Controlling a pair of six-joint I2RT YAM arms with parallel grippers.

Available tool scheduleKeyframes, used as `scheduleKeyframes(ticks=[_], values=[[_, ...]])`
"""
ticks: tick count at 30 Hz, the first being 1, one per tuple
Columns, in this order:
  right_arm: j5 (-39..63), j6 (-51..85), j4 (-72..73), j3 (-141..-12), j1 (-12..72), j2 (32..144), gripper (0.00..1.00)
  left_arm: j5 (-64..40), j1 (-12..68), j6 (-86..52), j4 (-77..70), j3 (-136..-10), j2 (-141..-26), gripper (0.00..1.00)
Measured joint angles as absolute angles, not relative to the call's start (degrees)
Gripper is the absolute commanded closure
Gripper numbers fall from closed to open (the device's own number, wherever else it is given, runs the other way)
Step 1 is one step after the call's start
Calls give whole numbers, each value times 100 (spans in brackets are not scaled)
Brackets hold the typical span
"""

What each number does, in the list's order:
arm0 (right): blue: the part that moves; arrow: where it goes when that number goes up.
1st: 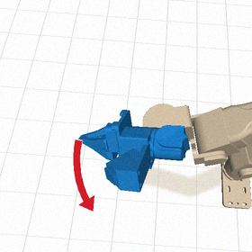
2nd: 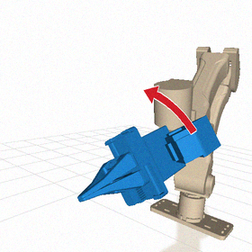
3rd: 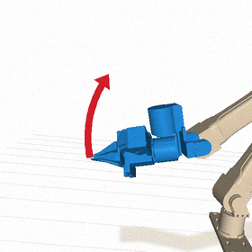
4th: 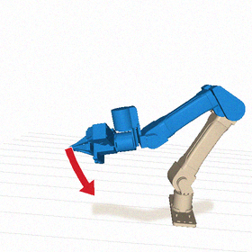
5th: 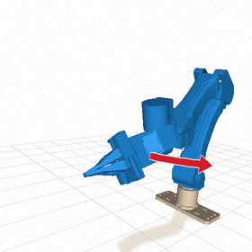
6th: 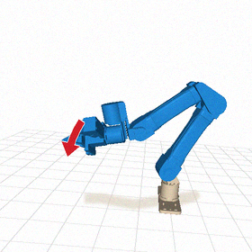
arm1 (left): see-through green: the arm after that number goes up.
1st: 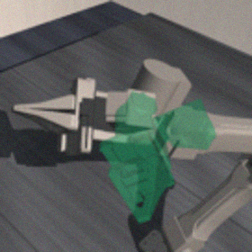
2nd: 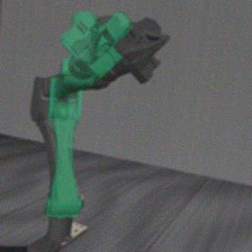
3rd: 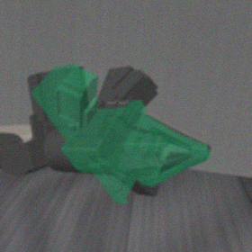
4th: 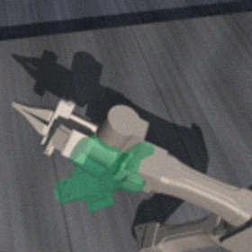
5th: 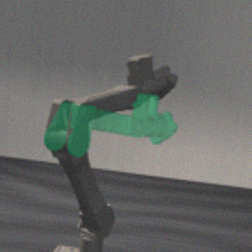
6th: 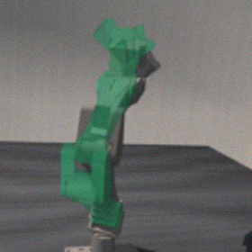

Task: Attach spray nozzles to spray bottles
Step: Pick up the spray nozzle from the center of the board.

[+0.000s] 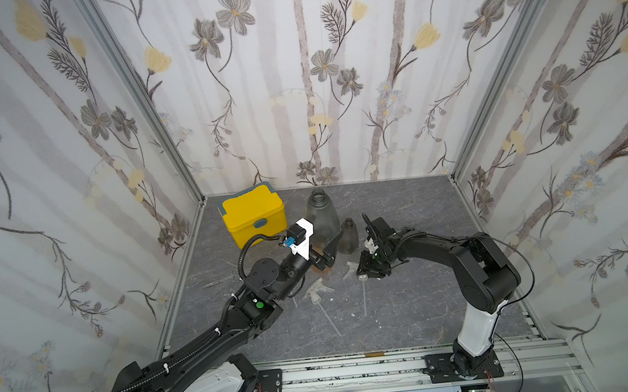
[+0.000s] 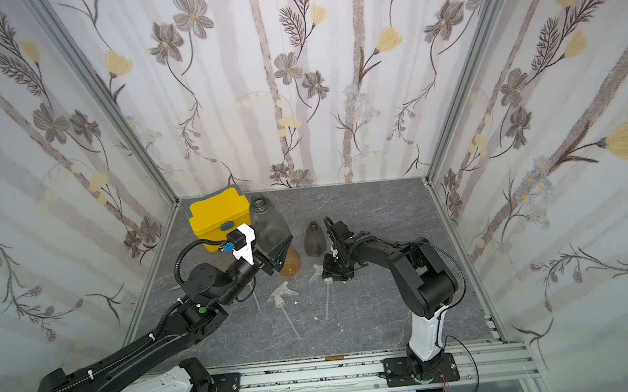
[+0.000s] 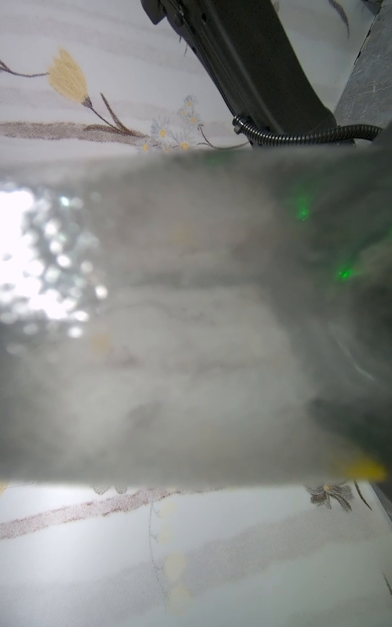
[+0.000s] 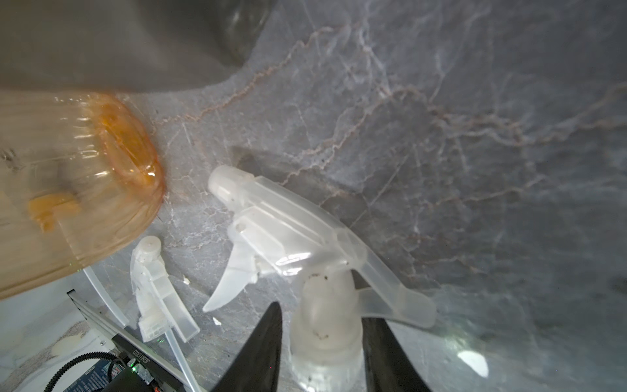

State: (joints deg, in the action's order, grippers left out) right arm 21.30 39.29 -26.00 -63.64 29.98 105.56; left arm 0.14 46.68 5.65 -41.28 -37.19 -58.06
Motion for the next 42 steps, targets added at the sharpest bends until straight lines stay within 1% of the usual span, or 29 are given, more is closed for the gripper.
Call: scheduleKeyframes(ticks=[6, 12, 16, 23, 30, 33, 39, 42], values=[[1949, 3863, -2591, -6386, 3048, 10569, 66, 8, 4672, 602, -4123, -3726, -5780, 21], [1597, 3824, -2582, -6230, 3074, 10302, 68, -3, 4674, 624, -4104, -3726, -5780, 21], [1507, 3789, -2412, -5972, 3081, 10001, 68, -3, 4674, 650, -4066, -3726, -5787, 21], [1712, 3852, -1605, -5164, 3087, 9231, 68, -1, 4674, 718, -4007, -3726, -5826, 21], [1765, 3708, -1225, -4707, 3083, 8254, 67, -1, 4674, 733, -4003, -3726, -5922, 21], [1765, 3588, -1114, -4469, 3083, 7655, 67, 1, 4674, 751, -3999, -3726, -5955, 21], [1584, 3395, -869, -3778, 3085, 6106, 66, -1, 4674, 751, -4003, -3715, -6047, 21], [1256, 3223, -670, -3623, 3085, 5258, 66, -8, 4678, 749, -4005, -3699, -6112, 21]])
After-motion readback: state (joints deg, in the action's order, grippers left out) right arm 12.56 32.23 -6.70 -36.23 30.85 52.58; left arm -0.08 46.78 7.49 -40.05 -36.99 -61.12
